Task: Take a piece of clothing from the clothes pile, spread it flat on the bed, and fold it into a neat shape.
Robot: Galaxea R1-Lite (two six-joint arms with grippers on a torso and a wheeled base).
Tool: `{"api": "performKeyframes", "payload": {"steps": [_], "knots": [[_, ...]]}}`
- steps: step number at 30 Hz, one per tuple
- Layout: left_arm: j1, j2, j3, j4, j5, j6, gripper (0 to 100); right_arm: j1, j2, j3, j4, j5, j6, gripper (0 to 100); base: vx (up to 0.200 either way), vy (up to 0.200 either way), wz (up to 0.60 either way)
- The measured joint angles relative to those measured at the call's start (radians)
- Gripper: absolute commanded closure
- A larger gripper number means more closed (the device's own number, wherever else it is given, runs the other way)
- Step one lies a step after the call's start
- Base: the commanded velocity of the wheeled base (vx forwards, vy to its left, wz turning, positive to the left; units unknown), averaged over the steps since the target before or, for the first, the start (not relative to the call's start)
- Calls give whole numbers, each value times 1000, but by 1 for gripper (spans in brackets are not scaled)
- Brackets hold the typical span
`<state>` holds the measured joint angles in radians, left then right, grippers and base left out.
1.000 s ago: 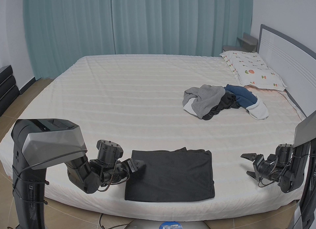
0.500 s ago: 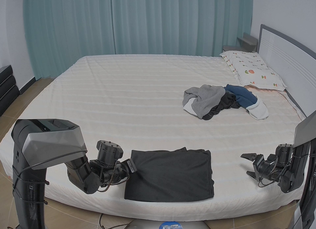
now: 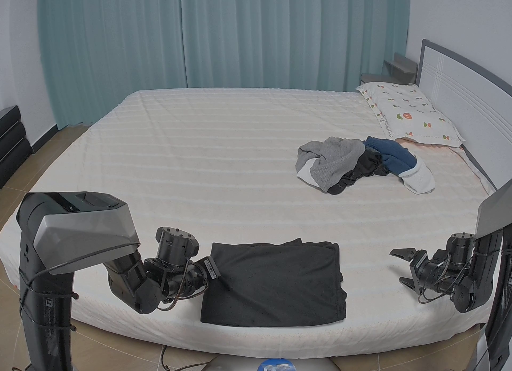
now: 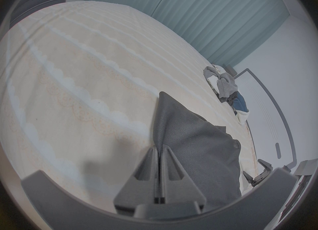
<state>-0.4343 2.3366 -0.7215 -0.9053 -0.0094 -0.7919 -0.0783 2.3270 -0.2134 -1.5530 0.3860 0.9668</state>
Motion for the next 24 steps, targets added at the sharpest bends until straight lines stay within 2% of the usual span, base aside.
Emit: {"api": "performKeyframes", "payload": {"steps": [15,22,24], "knots": [[11,-3,0,1,2,-4,100,16,-4,4,0,-6,4,0,0,200,0],[12,-4,0,1,3,-17,100,125,-8,12,0,-109,9,0,0,200,0],[12,-4,0,1,7,-21,100,149,-8,12,0,-120,11,0,0,200,0]]}}
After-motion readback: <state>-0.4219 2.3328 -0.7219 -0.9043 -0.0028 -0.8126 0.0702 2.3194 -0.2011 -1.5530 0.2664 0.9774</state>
